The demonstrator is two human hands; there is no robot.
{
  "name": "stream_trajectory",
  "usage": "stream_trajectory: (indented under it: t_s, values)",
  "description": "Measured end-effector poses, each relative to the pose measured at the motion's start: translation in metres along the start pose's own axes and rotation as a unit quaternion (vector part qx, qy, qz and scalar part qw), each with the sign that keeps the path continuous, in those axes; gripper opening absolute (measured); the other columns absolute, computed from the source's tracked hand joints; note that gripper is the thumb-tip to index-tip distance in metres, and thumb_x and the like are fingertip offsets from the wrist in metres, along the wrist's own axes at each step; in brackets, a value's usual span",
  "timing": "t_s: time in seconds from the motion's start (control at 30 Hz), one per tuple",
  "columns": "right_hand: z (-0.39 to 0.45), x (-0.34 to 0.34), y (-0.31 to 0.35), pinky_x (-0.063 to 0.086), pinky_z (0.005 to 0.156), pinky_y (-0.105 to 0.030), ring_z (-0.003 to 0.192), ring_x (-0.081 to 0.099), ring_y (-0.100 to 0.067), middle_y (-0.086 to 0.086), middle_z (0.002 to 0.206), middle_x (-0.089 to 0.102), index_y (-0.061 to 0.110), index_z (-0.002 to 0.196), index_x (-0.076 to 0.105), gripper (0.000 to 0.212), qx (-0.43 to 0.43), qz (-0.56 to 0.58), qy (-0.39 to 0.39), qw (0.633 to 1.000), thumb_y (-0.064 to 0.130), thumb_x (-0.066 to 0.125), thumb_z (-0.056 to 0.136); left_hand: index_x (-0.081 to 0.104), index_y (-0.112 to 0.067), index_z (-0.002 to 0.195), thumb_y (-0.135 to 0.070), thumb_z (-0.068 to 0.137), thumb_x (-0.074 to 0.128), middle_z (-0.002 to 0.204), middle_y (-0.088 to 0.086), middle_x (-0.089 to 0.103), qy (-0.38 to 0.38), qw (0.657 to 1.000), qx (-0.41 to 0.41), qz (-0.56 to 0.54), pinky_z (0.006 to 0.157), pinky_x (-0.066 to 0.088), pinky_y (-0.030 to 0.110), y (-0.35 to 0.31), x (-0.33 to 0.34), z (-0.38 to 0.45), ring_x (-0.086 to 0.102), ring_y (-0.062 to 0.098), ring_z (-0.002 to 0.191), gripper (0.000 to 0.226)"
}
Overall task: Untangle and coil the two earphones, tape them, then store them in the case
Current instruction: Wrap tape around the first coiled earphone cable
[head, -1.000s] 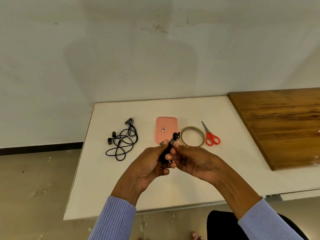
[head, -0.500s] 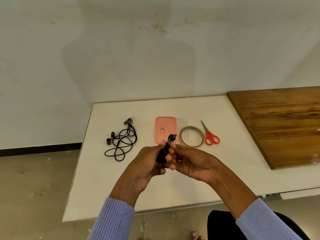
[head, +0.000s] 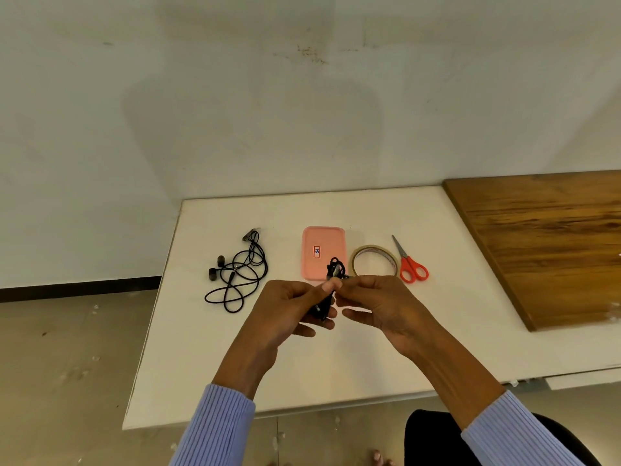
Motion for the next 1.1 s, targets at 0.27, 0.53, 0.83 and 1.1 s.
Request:
stream_trajectory:
  t_s: [0.27, 0.53, 0.83, 1.1]
  values:
    - [0.000, 0.007, -0.001, 0.055, 0.063, -0.019, 0.076, 0.070, -0.010, -0.005, 0.081, 0.074, 0.009, 0.086, 0.073, 0.023, 0.038, 0.130, 0.048, 0.990, 0.019, 0.073, 0.065, 0.070, -0.008, 0.081, -0.029, 0.089, 0.058, 0.059, 0.000, 0.064, 0.015, 0.992, -0.032, -0.124, 0.049, 0.049, 0.019, -0.001, 0.004, 0.003, 0.063, 0.011, 0.054, 0.026]
    - [-0.001, 0.020, 0.002, 0.053, 0.062, -0.015, 0.062, 0.061, -0.008, -0.004, 0.069, 0.063, 0.009, 0.081, 0.075, 0.015, 0.062, 0.229, 0.144, 0.961, 0.016, 0.064, 0.074, 0.069, -0.006, 0.079, -0.030, 0.090, 0.055, 0.060, 0.001, 0.063, 0.071, 0.980, -0.059, -0.176, 0.043, 0.044, 0.018, -0.003, 0.009, 0.000, 0.059, 0.010, 0.052, 0.030]
    - [0.003, 0.001, -0.006, 0.048, 0.060, -0.018, 0.066, 0.056, -0.008, 0.000, 0.068, 0.065, 0.010, 0.079, 0.073, 0.035, 0.047, 0.085, -0.012, 0.995, 0.028, 0.080, 0.050, 0.072, -0.008, 0.094, -0.034, 0.084, 0.062, 0.085, 0.008, 0.075, 0.007, 0.997, -0.008, -0.082, 0.063, 0.056, 0.023, -0.001, 0.000, 0.001, 0.072, 0.019, 0.081, 0.029]
    - [0.002, 0.005, -0.003, 0.054, 0.060, -0.017, 0.066, 0.065, -0.008, -0.002, 0.078, 0.071, 0.010, 0.079, 0.075, 0.021, 0.054, 0.137, 0.052, 0.988, 0.017, 0.074, 0.059, 0.072, -0.005, 0.088, -0.025, 0.086, 0.062, 0.082, 0.011, 0.075, -0.003, 0.994, -0.011, -0.113, 0.056, 0.053, 0.019, 0.000, 0.000, 0.003, 0.072, 0.016, 0.071, 0.022]
Point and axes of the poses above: each hand's wrist, its own z-axis towards the middle knuckle, its own x-axis out of the palm, y = z × x, the point moved 5 cm from there along z, towards the middle knuckle
